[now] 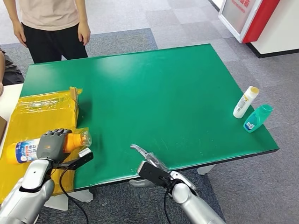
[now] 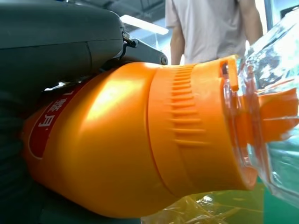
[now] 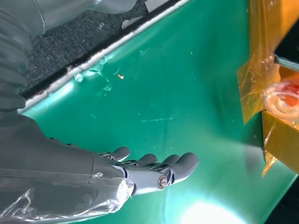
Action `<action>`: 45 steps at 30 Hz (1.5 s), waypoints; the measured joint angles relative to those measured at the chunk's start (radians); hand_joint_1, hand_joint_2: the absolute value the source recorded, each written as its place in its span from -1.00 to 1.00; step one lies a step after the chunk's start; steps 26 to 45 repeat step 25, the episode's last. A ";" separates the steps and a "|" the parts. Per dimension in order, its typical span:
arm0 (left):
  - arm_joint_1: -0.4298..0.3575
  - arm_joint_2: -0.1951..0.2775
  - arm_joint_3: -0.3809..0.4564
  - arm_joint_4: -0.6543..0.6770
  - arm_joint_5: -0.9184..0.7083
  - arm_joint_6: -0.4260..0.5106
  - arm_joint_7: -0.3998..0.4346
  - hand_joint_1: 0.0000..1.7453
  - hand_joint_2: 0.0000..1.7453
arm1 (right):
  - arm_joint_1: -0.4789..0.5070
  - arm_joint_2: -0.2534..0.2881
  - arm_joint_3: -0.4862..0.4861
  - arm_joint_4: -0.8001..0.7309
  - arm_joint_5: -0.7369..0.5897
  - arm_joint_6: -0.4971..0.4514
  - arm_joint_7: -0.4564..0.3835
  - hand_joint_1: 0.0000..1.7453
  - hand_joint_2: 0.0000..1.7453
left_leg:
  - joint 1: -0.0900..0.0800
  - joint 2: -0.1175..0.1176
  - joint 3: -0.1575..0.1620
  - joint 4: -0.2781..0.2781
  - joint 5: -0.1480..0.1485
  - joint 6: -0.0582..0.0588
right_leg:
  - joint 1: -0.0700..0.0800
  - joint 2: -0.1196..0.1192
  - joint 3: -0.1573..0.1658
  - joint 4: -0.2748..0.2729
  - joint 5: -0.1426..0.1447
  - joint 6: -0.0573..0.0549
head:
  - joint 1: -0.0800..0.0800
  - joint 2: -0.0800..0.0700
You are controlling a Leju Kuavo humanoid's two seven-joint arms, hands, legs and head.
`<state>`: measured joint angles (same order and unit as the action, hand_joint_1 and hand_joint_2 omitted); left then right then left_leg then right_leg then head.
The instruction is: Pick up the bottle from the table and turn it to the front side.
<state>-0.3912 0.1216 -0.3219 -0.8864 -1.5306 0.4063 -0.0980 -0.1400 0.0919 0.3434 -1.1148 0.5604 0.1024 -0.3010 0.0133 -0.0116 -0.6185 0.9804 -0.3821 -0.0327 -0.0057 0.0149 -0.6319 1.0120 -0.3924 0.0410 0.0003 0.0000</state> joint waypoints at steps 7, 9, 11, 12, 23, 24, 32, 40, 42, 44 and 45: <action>-0.011 -0.038 0.080 0.049 0.036 -0.005 -0.037 -1.00 1.00 | 0.007 0.000 0.004 0.000 0.001 0.008 0.000 -1.00 1.00 | 0.000 0.000 0.000 0.000 0.000 0.000 | 0.000 0.000 0.000 0.000 0.000 0.000 | 0.000 0.000; -0.014 -0.044 0.093 0.067 0.037 0.000 -0.039 -1.00 1.00 | 0.007 0.000 0.004 0.000 0.000 0.009 0.000 -1.00 1.00 | 0.000 0.000 0.000 0.000 0.000 0.000 | 0.000 0.000 0.000 0.000 0.000 0.000 | 0.000 0.000; -0.018 -0.050 0.105 0.083 0.037 0.005 -0.039 -1.00 1.00 | 0.008 0.000 0.005 0.000 0.000 0.010 0.000 -1.00 1.00 | 0.000 0.000 0.000 0.000 0.000 0.000 | 0.000 0.000 0.000 0.000 0.000 0.000 | 0.000 0.000; -0.020 -0.052 0.110 0.090 0.037 0.006 -0.039 -1.00 1.00 | 0.008 0.000 0.005 0.000 -0.001 0.010 0.000 -1.00 1.00 | 0.000 0.000 0.000 0.000 0.000 0.000 | 0.000 0.000 0.000 0.000 0.000 0.000 | 0.000 0.000; -0.028 -0.074 0.146 0.121 0.033 0.013 -0.050 -1.00 1.00 | 0.011 0.000 0.013 0.000 -0.006 0.017 0.000 -1.00 1.00 | 0.000 0.000 0.000 0.000 0.000 0.000 | 0.000 0.000 0.000 0.000 0.000 0.000 | 0.000 0.000; -0.028 -0.075 0.148 0.121 0.033 0.014 -0.052 -1.00 1.00 | 0.011 0.000 0.014 -0.001 -0.006 0.017 0.000 -1.00 1.00 | 0.000 0.000 0.000 0.000 0.000 0.000 | 0.000 0.000 0.000 0.000 0.000 0.000 | 0.000 0.000; -0.028 -0.076 0.149 0.122 0.033 0.014 -0.053 -1.00 1.00 | 0.011 0.000 0.014 -0.001 -0.006 0.017 0.000 -1.00 1.00 | 0.000 0.000 0.000 0.000 0.000 0.000 | 0.000 0.000 0.000 0.000 0.000 0.000 | 0.000 0.000; -0.028 -0.076 0.149 0.122 0.033 0.014 -0.053 -1.00 1.00 | 0.011 0.000 0.014 -0.001 -0.006 0.017 0.000 -1.00 1.00 | 0.000 0.000 0.000 0.000 0.000 0.000 | 0.000 0.000 0.000 0.000 0.000 0.000 | 0.000 0.000; -0.028 -0.076 0.149 0.122 0.033 0.014 -0.053 -1.00 1.00 | 0.011 0.000 0.014 -0.001 -0.006 0.017 0.000 -1.00 1.00 | 0.000 0.000 0.000 0.000 0.000 0.000 | 0.000 0.000 0.000 0.000 0.000 0.000 | 0.000 0.000; -0.028 -0.076 0.149 0.122 0.033 0.014 -0.053 -1.00 1.00 | 0.011 0.000 0.014 -0.001 -0.006 0.017 0.000 -1.00 1.00 | 0.000 0.000 0.000 0.000 0.000 0.000 | 0.000 0.000 0.000 0.000 0.000 0.000 | 0.000 0.000; -0.028 -0.076 0.149 0.122 0.033 0.014 -0.053 -1.00 1.00 | 0.011 0.000 0.014 -0.001 -0.006 0.017 0.000 -1.00 1.00 | 0.000 0.000 0.000 0.000 0.000 0.000 | 0.000 0.000 0.000 0.000 0.000 0.000 | 0.000 0.000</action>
